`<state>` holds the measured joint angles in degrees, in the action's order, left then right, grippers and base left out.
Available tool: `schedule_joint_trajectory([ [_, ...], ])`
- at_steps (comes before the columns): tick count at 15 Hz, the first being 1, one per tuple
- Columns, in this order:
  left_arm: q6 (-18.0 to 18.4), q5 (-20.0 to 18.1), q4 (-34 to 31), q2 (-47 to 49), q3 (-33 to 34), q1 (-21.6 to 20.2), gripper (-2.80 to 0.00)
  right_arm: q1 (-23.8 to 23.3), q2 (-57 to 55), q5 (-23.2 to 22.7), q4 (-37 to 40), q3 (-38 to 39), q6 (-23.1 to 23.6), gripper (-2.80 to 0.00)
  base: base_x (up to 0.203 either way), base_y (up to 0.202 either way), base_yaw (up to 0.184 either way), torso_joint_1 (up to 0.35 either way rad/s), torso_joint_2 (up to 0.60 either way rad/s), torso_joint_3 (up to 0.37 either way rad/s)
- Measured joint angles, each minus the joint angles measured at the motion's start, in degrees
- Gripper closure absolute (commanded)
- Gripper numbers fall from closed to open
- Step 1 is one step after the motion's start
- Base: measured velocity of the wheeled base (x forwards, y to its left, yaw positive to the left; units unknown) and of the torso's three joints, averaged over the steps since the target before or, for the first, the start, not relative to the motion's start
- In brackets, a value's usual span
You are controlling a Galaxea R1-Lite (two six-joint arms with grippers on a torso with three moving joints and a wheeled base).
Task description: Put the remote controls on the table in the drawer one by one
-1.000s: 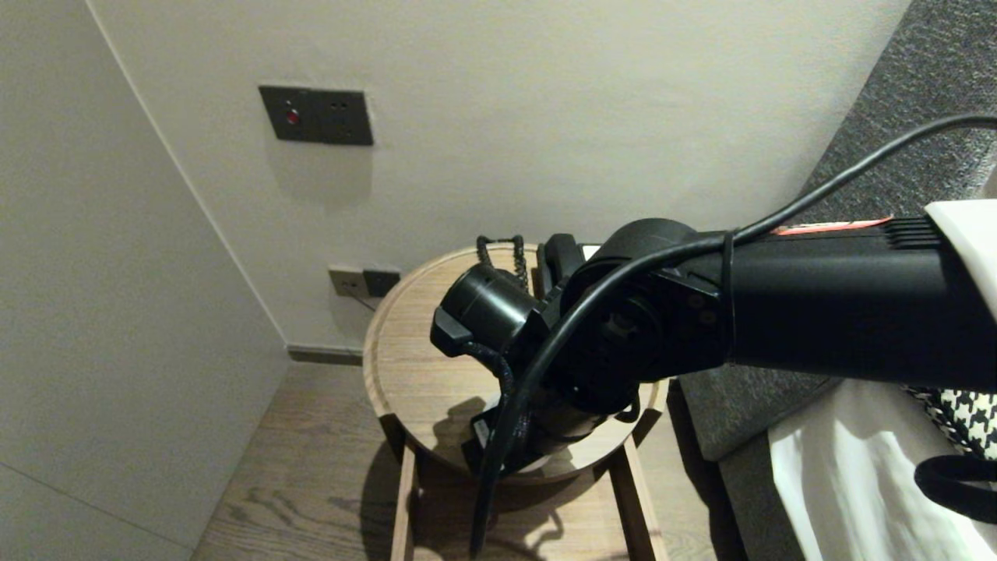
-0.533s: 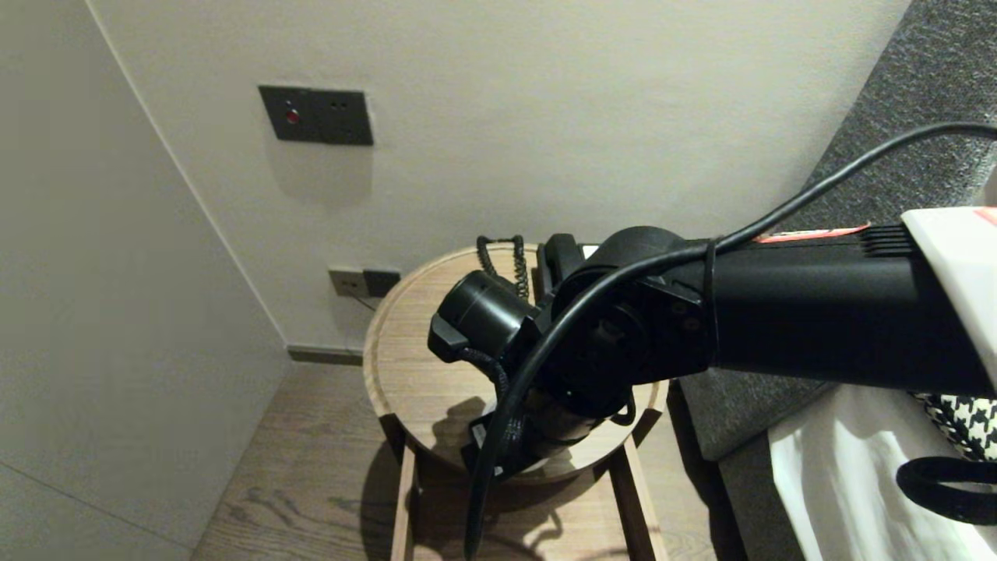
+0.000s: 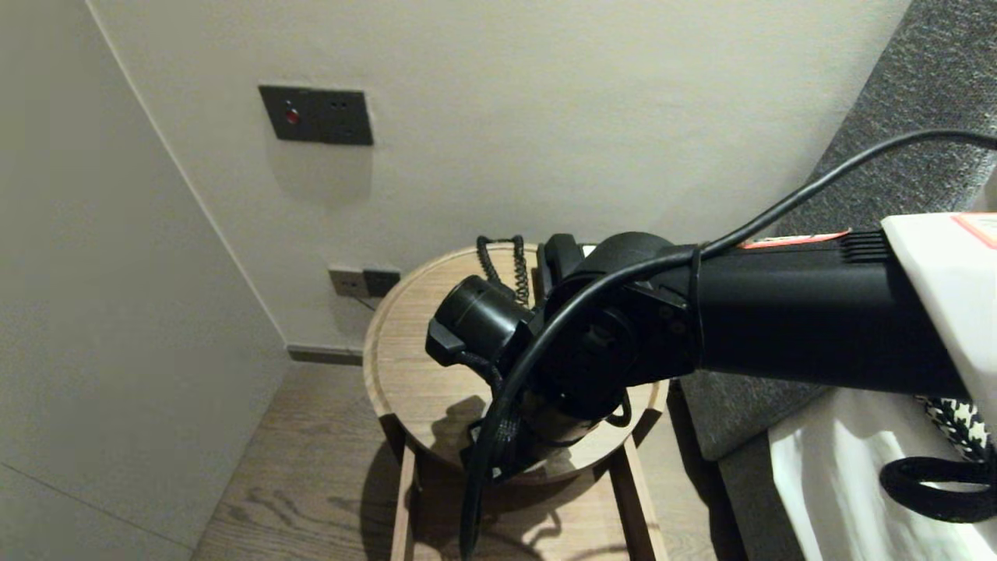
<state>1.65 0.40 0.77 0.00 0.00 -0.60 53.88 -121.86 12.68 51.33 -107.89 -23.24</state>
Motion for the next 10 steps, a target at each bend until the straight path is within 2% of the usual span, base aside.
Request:
schedule_joint_trajectory([
  [1, 0.0, 0.0, 0.0, 0.0, 0.0, 0.0, 0.00, 0.0, -0.3, 0.0, 0.2, -0.7, 0.0, -2.80, 0.000, 0.000, 0.000, 0.000, 0.00, 0.000],
  [2, 0.0, 0.0, 0.0, 0.0, 0.0, 0.0, 0.00, 0.0, -0.5, 0.0, 0.2, -1.1, 0.1, -1.14, 0.000, 0.000, 0.000, 0.000, 0.00, 0.000],
  [3, 0.0, 0.0, 0.0, 0.0, 0.0, 0.0, 0.00, 0.0, -0.6, 0.0, 0.2, -1.4, 0.3, 0.00, 0.000, 0.000, 0.000, 0.000, 0.00, 0.000],
  [10, 0.0, 0.0, 0.0, 0.0, 0.0, 0.0, 0.00, 0.0, -0.8, 0.0, 0.3, -1.3, 0.3, 0.00, 0.000, 0.000, 0.000, 0.000, 0.00, 0.000],
])
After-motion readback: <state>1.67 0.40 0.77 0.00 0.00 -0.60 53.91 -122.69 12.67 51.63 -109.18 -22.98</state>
